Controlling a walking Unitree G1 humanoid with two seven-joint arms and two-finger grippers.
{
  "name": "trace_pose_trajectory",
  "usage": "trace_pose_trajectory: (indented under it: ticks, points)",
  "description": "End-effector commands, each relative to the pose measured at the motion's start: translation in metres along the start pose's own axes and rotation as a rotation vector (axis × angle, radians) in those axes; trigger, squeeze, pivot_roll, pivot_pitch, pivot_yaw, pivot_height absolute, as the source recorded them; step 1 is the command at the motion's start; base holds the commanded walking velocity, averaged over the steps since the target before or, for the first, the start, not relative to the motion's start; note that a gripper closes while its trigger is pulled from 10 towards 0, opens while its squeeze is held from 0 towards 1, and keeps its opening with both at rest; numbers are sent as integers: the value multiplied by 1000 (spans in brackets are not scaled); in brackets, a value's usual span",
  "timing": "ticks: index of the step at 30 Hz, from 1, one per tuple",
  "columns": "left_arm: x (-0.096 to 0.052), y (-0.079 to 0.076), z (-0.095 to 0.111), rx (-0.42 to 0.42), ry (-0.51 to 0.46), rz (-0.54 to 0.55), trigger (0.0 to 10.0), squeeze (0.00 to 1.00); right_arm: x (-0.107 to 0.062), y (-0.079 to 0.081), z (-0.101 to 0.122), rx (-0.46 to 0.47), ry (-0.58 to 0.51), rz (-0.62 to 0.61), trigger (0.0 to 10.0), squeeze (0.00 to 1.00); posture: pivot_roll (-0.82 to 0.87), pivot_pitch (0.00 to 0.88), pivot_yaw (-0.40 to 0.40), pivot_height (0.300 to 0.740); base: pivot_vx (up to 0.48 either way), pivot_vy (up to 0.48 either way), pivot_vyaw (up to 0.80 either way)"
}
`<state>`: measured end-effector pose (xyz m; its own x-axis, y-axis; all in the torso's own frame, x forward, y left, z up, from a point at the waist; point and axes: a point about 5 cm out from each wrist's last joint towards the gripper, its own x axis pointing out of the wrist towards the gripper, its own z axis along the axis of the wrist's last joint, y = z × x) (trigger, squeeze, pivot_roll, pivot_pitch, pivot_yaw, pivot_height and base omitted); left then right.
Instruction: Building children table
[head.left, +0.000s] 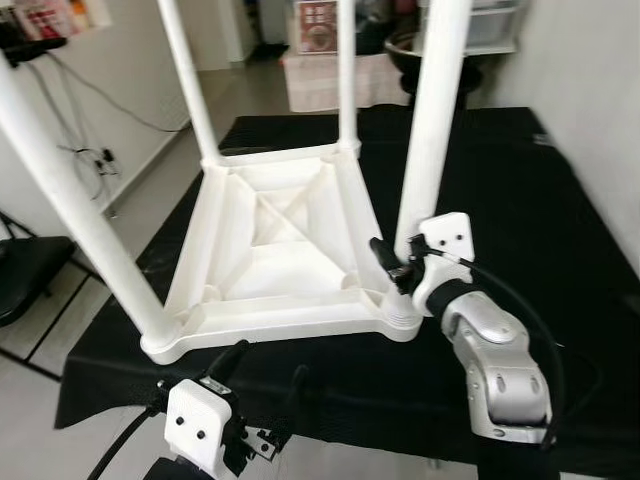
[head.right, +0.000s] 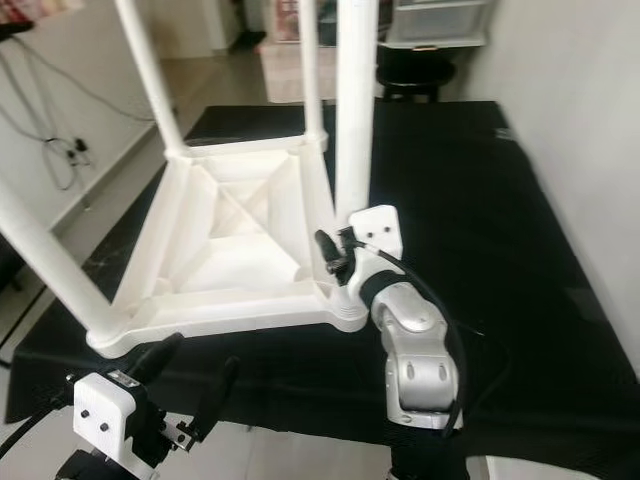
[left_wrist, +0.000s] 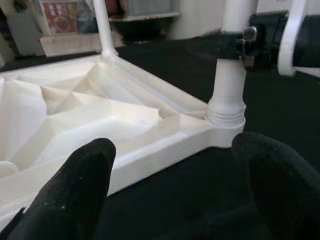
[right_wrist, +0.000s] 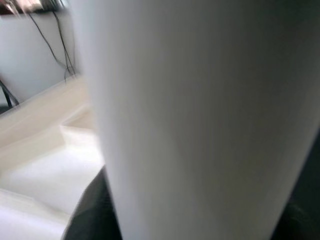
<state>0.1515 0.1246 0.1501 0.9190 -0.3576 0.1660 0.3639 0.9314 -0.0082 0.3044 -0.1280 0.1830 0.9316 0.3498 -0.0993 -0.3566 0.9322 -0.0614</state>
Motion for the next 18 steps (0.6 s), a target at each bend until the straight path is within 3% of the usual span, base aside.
trace_pose_trajectory:
  ticks: [1,3,7,8,10,11,12,14,18]
  points:
    - [1,2,-5,-4,12,5,10000,0,3,8,-18,55,90,52,10000,1000,-35,152,62,740,0,0,0]
    - [10,3,-8,-19,-7,-13,10000,0,14,11,6,69,-34,267,10000,1000,-30,145,55,740,0,0,0]
    - [11,2,-9,-30,-8,-20,10000,0,15,9,15,34,-63,414,10000,1000,-29,143,52,740,0,0,0]
    - [12,2,-9,-36,-10,-26,10000,0,16,6,19,-8,-75,481,10000,922,-25,143,50,740,0,0,0]
    - [12,2,-9,-36,-10,-26,10000,0,16,6,19,-8,-75,481,10000,922,-25,143,50,740,0,0,0]
    - [13,1,-10,-39,-12,-35,10000,0,16,3,24,-69,-88,566,10000,0,-26,142,49,740,0,0,0]
    - [13,1,-10,-39,-12,-35,10000,0,16,3,24,-69,-88,566,10000,0,-26,142,49,740,0,0,0]
    - [15,-2,-10,-49,-17,-48,10000,0,16,-3,29,-159,-74,741,10000,0,-11,140,44,740,0,0,0]
    - [16,-3,-10,-52,-19,-52,10000,0,16,-5,31,-180,-60,805,10000,0,-9,140,42,740,0,0,0]
